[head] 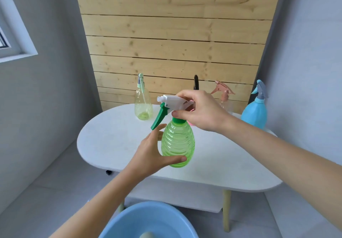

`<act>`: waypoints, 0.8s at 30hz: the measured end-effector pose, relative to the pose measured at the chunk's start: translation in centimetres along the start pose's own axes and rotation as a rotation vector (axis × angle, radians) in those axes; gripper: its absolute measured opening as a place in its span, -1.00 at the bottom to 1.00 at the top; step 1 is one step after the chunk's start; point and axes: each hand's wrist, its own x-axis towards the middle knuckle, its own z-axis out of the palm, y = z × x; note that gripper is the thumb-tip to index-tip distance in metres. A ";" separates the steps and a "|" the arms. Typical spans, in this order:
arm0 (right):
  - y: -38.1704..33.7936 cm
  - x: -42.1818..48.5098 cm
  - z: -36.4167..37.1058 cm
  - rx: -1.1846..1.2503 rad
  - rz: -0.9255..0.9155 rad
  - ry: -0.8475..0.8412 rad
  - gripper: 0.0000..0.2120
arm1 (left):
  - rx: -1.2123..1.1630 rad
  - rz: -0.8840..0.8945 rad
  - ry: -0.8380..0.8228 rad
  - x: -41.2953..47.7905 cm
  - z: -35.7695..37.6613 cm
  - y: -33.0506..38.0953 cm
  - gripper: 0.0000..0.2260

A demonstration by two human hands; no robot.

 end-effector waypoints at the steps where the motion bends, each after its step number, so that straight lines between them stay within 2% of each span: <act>1: 0.6 1.1 -0.1 -0.022 0.001 0.001 -0.80 | 0.001 0.005 0.005 1.2 0.0 -0.5 -0.13; 8: 4.3 7.1 0.9 -0.031 0.034 0.015 -0.83 | -0.049 0.000 0.042 8.4 0.6 -3.2 -0.34; 17: 9.0 13.9 3.6 -0.145 0.050 0.020 -0.85 | -0.015 -0.054 0.088 15.6 1.2 -7.0 -0.34; 24: 11.3 17.4 5.8 -0.254 0.073 0.032 -0.76 | -0.003 -0.085 0.107 19.5 1.8 -9.6 -0.34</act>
